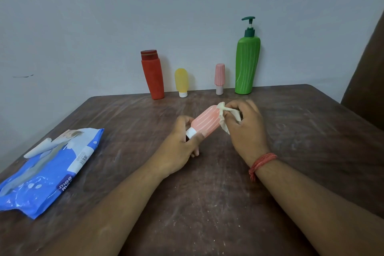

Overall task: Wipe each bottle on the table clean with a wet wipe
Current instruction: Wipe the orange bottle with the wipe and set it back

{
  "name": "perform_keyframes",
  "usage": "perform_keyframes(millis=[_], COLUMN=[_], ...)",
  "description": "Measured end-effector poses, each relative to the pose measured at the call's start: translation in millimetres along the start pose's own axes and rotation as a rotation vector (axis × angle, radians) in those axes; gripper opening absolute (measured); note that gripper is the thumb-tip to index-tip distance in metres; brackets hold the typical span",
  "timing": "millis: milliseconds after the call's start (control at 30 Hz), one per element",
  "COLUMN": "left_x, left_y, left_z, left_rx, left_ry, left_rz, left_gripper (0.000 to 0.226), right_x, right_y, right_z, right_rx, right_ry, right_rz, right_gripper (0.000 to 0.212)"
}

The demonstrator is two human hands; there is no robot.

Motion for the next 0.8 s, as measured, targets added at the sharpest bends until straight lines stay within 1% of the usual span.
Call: perform_keyframes(millis=[200,367,467,533,600,667,700,733,800], left_x=[7.8,10.0,11.1,10.6,10.4,10.9,11.2,11.7,12.8], left_y=[2.8,5.2,6.0,4.8,3.2,3.1,3.9,5.3,8.6], left_z=[-2.4,-2.8,-3.8,-4.0,-3.5,-3.1,-2.8,-2.7,-2.9], left_rx=[-0.029,-0.071,-0.097,-0.076,-0.041,-0.025,-0.028,-0.038,-0.072], left_ry=[0.014,-0.004,-0.006,-0.001,0.0,0.011,0.019,0.027,0.051], left_rz=[0.155,0.145,0.154,0.165,0.149,0.138,0.145,0.164,0.224], left_gripper=[0.033,0.037,0.036,0.032,0.028,0.027,0.027,0.028,0.029], right_x=[4.3,8.0,5.5,-2.2,-15.4,-26.1,-27.6,-26.0,-16.9], right_y=[1.4,3.5,4.6,8.7,16.3,22.5,22.3,19.3,8.7], right_z=[1.8,2.3,1.8,-3.6,-14.8,-23.3,-21.4,-15.4,1.2], right_rx=[-0.014,-0.027,-0.036,-0.074,-0.153,-0.221,-0.225,-0.207,-0.141], right_ry=[0.05,0.085,0.086,0.029,-0.108,-0.253,-0.295,-0.302,-0.225], right_rz=[-0.029,-0.041,-0.058,-0.082,-0.122,-0.19,-0.223,-0.252,-0.296], right_gripper=[0.01,0.011,0.012,0.018,0.027,0.029,0.027,0.025,0.02])
Point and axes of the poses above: each hand's wrist, its own z-axis towards the middle knuckle, its own y-axis out of the palm, x = y × z, the point moved 5 cm from there along z, towards the middle knuckle, and after that the axes turned 9 degrees about y, right-handed, at the moved point
